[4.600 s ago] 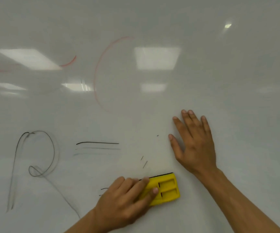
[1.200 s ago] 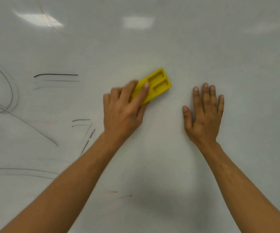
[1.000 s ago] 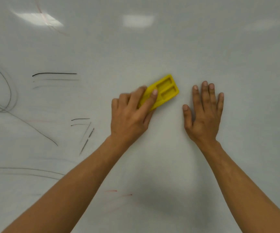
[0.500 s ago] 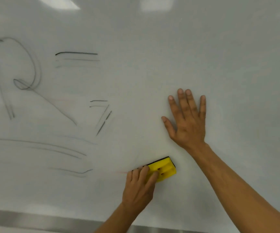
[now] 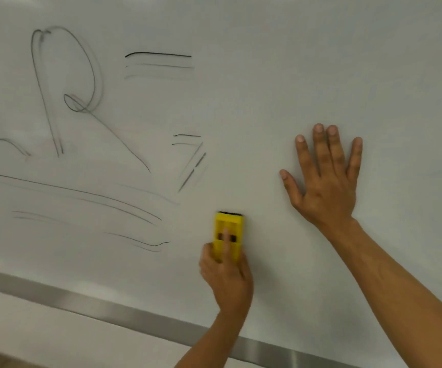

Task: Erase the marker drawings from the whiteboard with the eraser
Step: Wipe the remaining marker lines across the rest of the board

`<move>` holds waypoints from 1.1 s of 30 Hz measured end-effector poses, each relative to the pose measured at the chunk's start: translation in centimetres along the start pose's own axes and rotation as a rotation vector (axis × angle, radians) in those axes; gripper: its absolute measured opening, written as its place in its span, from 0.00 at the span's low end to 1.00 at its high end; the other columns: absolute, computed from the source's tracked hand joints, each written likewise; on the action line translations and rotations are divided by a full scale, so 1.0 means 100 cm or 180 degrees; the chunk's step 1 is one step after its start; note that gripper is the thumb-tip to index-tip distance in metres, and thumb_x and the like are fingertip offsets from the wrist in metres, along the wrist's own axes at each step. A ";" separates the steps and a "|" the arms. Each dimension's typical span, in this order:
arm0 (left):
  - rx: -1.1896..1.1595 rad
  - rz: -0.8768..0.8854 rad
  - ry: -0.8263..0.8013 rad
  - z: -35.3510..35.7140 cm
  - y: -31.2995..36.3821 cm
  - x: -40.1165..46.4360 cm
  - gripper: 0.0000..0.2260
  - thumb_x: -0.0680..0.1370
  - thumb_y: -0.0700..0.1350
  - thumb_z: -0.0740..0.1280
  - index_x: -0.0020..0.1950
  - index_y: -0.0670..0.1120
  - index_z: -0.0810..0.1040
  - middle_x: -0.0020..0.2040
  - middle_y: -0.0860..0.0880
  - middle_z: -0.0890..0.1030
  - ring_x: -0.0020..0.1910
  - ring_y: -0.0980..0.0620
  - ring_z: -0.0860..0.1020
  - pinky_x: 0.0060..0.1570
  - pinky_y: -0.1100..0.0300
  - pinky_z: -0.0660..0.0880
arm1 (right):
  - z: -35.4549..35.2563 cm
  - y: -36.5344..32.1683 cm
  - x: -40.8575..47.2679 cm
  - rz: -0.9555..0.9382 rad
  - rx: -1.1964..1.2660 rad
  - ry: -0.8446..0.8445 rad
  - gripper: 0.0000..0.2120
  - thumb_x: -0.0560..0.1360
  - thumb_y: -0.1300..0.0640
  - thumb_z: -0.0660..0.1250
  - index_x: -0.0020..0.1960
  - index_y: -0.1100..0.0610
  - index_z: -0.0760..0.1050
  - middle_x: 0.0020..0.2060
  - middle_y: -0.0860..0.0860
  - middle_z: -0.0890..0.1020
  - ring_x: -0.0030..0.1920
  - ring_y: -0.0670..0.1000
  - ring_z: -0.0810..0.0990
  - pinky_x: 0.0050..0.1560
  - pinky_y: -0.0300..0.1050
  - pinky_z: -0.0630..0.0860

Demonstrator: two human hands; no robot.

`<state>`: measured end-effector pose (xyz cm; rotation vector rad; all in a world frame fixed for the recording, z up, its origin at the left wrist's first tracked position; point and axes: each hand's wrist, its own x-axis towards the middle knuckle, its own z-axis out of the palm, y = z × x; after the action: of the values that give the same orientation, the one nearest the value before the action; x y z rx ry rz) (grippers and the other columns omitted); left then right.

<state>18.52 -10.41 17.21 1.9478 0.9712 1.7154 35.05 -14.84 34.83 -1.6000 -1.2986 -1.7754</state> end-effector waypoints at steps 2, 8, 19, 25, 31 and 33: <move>0.0506 0.0969 -0.0627 0.008 -0.009 -0.030 0.32 0.74 0.43 0.68 0.75 0.58 0.62 0.56 0.42 0.70 0.47 0.42 0.70 0.46 0.52 0.64 | 0.000 0.000 0.000 -0.0009 -0.0022 0.0020 0.32 0.81 0.43 0.63 0.78 0.59 0.62 0.75 0.62 0.65 0.76 0.62 0.61 0.76 0.68 0.50; 0.1118 0.1478 -0.0823 0.017 -0.033 -0.058 0.34 0.72 0.36 0.67 0.73 0.62 0.65 0.60 0.45 0.69 0.54 0.41 0.71 0.51 0.49 0.68 | -0.001 0.001 -0.001 -0.0002 0.0010 0.0039 0.31 0.81 0.43 0.63 0.78 0.59 0.63 0.75 0.62 0.66 0.76 0.62 0.61 0.75 0.67 0.50; -0.0463 -0.3253 0.1155 -0.004 -0.087 -0.016 0.31 0.83 0.49 0.62 0.80 0.61 0.48 0.68 0.40 0.62 0.61 0.35 0.69 0.63 0.42 0.66 | -0.001 -0.001 -0.001 0.0020 -0.0067 0.0039 0.30 0.82 0.42 0.61 0.76 0.59 0.65 0.74 0.62 0.68 0.74 0.63 0.66 0.73 0.70 0.55; -0.0304 -0.2375 0.0511 0.027 -0.026 -0.057 0.33 0.79 0.42 0.68 0.80 0.48 0.54 0.65 0.33 0.66 0.58 0.32 0.71 0.62 0.46 0.68 | 0.000 -0.004 0.000 0.0040 -0.0134 0.0060 0.30 0.82 0.42 0.60 0.76 0.59 0.65 0.73 0.63 0.68 0.74 0.65 0.66 0.71 0.72 0.57; 0.0356 -0.0712 -0.0593 0.049 0.028 -0.100 0.35 0.68 0.36 0.78 0.72 0.46 0.68 0.58 0.38 0.75 0.47 0.38 0.76 0.46 0.46 0.76 | 0.000 0.000 -0.003 -0.0006 -0.0084 0.0090 0.29 0.82 0.43 0.60 0.77 0.58 0.65 0.74 0.62 0.68 0.74 0.64 0.66 0.72 0.71 0.56; 0.0501 -0.0563 -0.0536 0.042 0.016 -0.092 0.34 0.67 0.35 0.78 0.72 0.44 0.72 0.58 0.37 0.76 0.47 0.36 0.77 0.46 0.45 0.75 | 0.001 0.001 -0.004 -0.0015 -0.0054 0.0109 0.29 0.82 0.43 0.60 0.77 0.58 0.65 0.74 0.62 0.68 0.74 0.63 0.66 0.73 0.70 0.55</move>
<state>22.78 -17.31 10.95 1.9975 1.2063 1.3922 35.29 -14.92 34.52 -1.5699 -1.2759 -1.8131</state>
